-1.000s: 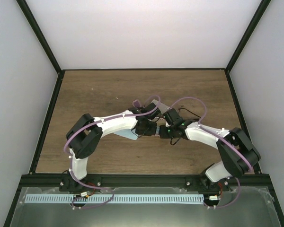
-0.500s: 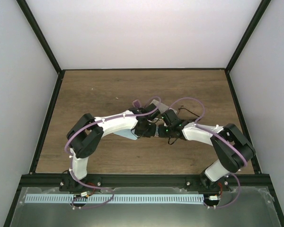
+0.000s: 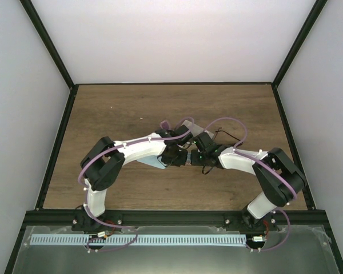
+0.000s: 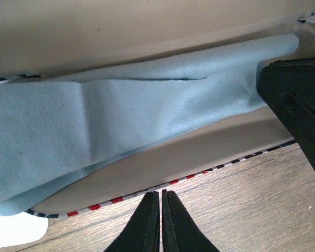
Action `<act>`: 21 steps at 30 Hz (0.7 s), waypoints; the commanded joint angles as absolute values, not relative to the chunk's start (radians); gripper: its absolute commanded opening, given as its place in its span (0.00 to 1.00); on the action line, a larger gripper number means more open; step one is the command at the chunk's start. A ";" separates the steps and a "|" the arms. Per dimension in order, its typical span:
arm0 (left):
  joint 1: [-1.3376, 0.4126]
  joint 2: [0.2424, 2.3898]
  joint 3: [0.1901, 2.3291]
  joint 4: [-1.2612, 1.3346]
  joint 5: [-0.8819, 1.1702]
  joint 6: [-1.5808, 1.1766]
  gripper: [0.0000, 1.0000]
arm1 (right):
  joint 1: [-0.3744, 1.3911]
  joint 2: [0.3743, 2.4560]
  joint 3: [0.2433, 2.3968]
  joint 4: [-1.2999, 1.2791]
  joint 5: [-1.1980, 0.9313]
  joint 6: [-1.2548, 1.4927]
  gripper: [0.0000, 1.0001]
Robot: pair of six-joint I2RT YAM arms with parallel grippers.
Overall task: Organize the sunglasses
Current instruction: Place the glasses cleaning cloth in the sunglasses case.
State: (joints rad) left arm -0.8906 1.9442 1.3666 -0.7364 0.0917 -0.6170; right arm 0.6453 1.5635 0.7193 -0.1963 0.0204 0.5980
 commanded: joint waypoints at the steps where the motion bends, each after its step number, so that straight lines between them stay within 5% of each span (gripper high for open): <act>1: -0.893 1.930 1.358 -0.732 0.096 -0.595 0.04 | 0.662 1.537 0.743 -0.258 0.073 0.620 0.01; 21: -0.892 1.919 1.332 -0.704 0.114 -0.600 0.04 | 0.664 1.450 0.686 -0.297 0.101 0.661 0.01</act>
State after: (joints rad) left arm -0.8909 1.9442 1.3388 -0.7177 0.1005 -0.6018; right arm 0.6514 1.4666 0.6991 -0.2722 0.0731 0.6445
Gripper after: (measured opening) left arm 0.043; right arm 0.009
